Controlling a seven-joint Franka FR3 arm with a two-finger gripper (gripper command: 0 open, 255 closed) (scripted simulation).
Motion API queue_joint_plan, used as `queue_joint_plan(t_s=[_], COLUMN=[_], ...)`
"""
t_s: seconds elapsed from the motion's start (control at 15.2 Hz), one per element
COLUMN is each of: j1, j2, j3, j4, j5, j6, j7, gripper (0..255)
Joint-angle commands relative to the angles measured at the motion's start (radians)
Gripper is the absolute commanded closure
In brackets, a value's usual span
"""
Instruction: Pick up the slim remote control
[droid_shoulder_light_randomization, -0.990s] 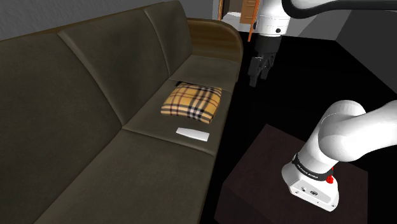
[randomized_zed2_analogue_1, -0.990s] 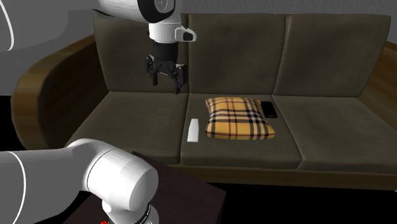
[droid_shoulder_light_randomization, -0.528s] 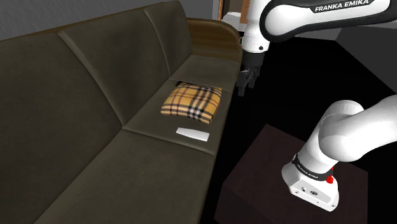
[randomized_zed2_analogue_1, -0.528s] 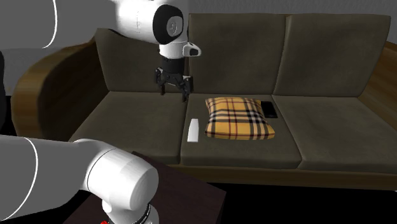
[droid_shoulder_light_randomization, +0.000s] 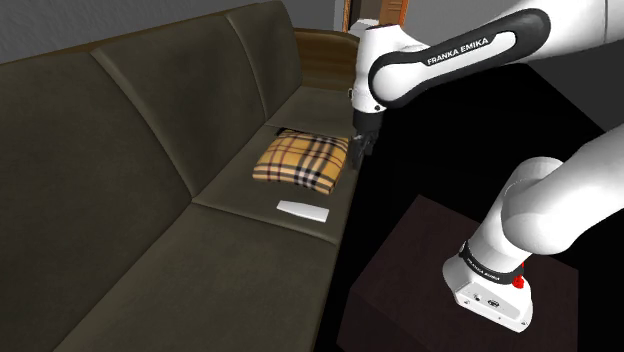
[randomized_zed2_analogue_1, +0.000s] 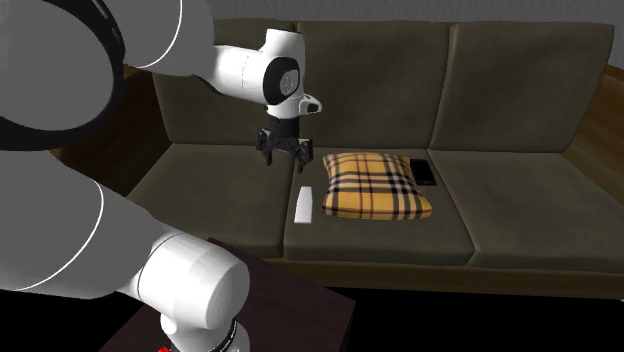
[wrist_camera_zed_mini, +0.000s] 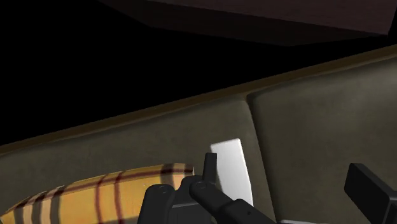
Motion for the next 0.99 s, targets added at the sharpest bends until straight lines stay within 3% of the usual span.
queue_joint_plan(t_s=[0.0, 0.46, 0.92], j1=[0.004, 0.016, 0.027], j2=[0.077, 0.356, 0.642], j3=[0.001, 0.01, 0.018], j4=[0.008, 0.079, 0.218], j5=[-0.004, -0.023, -0.06], j6=[0.074, 0.29, 0.447], j7=[-0.019, -0.07, -0.103], gripper=[0, 0, 0])
